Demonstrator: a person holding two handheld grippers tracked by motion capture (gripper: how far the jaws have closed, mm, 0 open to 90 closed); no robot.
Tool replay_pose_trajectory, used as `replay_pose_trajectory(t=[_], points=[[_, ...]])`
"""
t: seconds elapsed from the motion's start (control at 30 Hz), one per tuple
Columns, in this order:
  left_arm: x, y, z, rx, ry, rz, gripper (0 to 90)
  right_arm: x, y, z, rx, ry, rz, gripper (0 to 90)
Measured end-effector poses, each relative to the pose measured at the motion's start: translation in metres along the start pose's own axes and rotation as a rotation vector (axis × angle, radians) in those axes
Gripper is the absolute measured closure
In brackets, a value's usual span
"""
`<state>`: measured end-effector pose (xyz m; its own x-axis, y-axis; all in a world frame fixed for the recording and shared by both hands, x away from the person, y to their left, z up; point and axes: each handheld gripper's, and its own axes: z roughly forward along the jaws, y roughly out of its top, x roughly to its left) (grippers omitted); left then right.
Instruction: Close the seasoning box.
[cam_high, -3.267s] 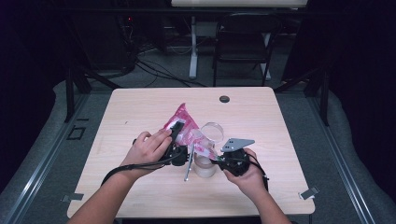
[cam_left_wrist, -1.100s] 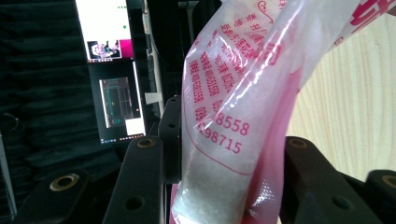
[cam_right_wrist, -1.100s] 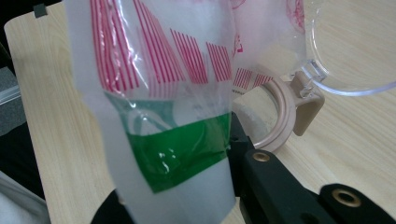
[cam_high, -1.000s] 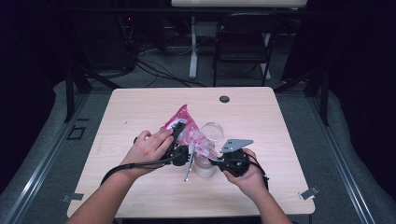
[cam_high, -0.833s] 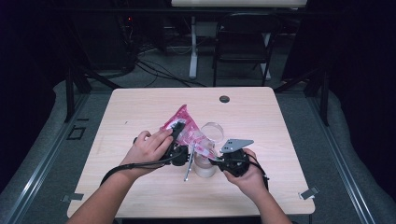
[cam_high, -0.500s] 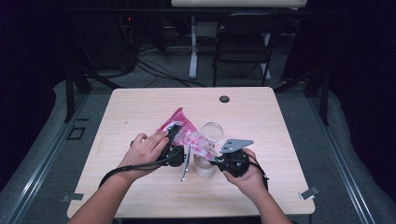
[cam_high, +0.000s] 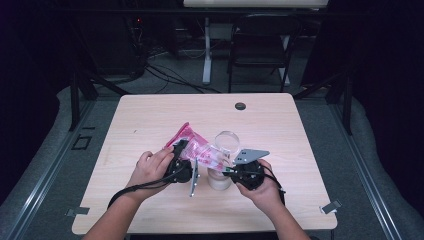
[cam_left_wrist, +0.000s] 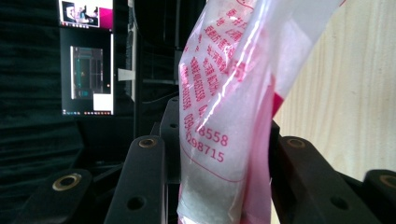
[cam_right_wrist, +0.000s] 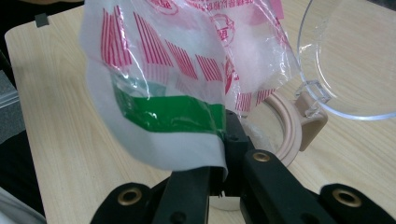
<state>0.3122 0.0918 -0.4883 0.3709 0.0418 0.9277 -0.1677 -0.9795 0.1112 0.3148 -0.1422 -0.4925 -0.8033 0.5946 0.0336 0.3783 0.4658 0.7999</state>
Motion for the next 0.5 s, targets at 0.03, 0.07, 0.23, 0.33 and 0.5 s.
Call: replay_pose_trajectory(t=[0.03, 0.07, 0.23, 0.33, 0.5], points=[[-0.002, 0.0, 0.0, 0.006, 0.002, -0.005, 66.3, 0.0, 0.0, 0.0, 0.0, -0.001, 0.0, 90.0], [-0.003, -0.001, 0.0, 0.006, 0.0, -0.013, 66.1, 0.0, 0.0, 0.0, -0.002, -0.002, 0.001, 90.0], [-0.009, -0.002, 0.0, 0.009, 0.003, -0.057, 66.1, 0.001, 0.001, 0.001, 0.002, -0.006, -0.001, 90.0], [-0.014, -0.003, 0.001, 0.005, 0.007, -0.093, 66.1, 0.002, 0.001, 0.002, 0.002, -0.011, -0.004, 90.0], [-0.024, -0.005, 0.0, -0.004, 0.004, -0.138, 66.5, 0.005, 0.001, 0.005, 0.004, -0.019, -0.012, 90.0]])
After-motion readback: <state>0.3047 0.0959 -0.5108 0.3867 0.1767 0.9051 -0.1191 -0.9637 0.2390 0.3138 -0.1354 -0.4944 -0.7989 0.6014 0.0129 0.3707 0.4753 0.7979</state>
